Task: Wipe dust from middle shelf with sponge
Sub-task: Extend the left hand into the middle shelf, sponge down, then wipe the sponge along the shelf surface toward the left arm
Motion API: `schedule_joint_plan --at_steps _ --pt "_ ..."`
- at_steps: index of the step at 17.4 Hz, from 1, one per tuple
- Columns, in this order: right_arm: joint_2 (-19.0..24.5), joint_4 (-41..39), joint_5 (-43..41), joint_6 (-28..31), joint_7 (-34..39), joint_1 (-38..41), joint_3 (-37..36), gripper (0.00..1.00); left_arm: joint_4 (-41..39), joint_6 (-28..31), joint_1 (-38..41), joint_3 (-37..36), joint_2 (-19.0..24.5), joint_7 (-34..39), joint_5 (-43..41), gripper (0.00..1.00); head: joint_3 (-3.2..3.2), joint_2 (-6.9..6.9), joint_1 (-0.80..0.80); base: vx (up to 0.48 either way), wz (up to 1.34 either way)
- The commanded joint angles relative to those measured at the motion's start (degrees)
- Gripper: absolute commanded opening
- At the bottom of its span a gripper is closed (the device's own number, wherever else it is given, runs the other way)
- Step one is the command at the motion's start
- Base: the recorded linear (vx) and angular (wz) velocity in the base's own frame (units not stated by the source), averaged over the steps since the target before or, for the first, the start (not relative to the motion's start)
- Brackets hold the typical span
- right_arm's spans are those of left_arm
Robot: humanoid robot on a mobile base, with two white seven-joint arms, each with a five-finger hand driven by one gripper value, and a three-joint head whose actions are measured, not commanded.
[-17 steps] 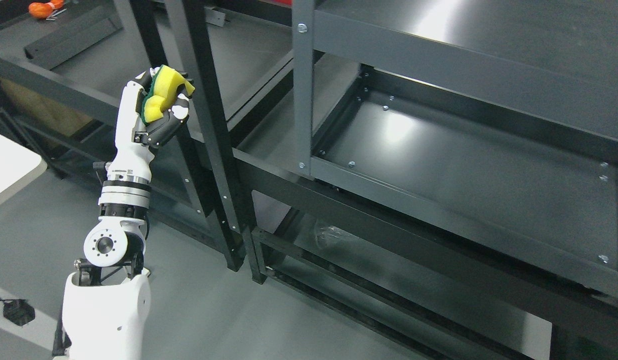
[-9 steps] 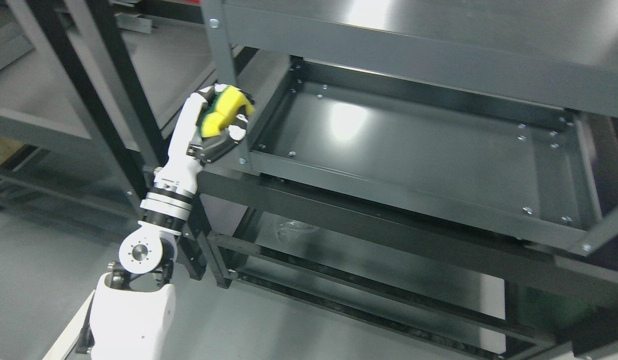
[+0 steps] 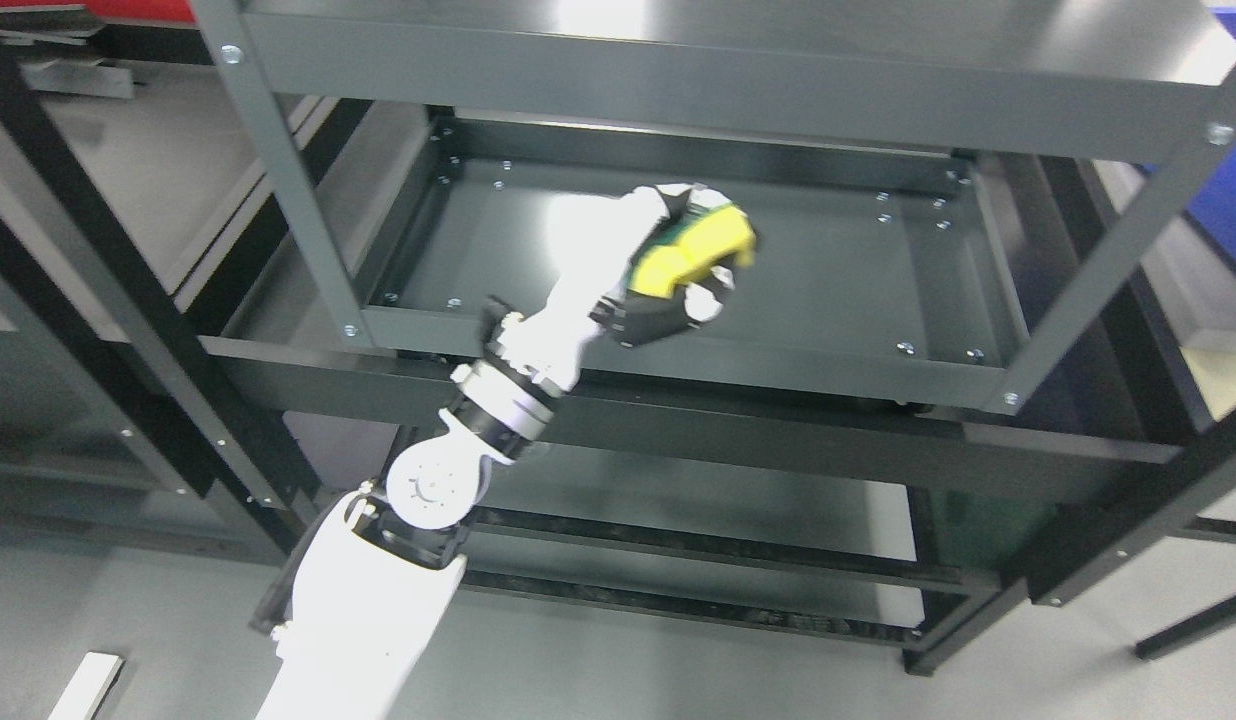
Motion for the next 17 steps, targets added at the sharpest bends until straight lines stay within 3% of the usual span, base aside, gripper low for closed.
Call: schedule_joint_plan --at_steps 1,4,7,13,15,17 --pt "-1.00 -1.00 0.00 0.03 -0.03 0.01 -0.01 1.00 0.66 -4.13 -11.93 -24.38 1.00 -1.41 -7.26 0.01 0.00 0.00 0.00 -0.043 -0.31" --pt "-1.00 -1.00 0.00 0.03 -0.03 -0.07 -0.01 1.00 0.93 -6.59 -19.49 -27.38 1.00 -4.31 -10.86 0.01 0.00 0.00 0.00 -0.041 -0.26" --pt "-1.00 -1.00 0.00 0.03 -0.03 0.01 -0.01 1.00 0.84 -14.22 -26.80 -26.08 1.00 -8.17 -18.22 0.01 0.00 0.00 0.00 -0.022 -0.13" --pt "-1.00 -1.00 0.00 0.03 -0.03 0.01 -0.01 1.00 0.31 -39.39 -26.81 -4.31 1.00 -23.64 -32.66 0.01 0.00 0.00 0.00 -0.003 -0.02" --pt "-1.00 -1.00 0.00 0.03 -0.03 0.01 0.08 1.00 0.22 -39.39 -26.99 1.24 1.92 -24.62 -33.11 0.00 0.00 0.00 0.00 0.002 0.01" --pt "-1.00 -1.00 0.00 0.03 -0.03 0.01 -0.01 1.00 0.22 -39.39 -26.81 4.41 5.78 -24.71 -33.02 0.00 0.00 -0.01 0.00 0.000 0.00"
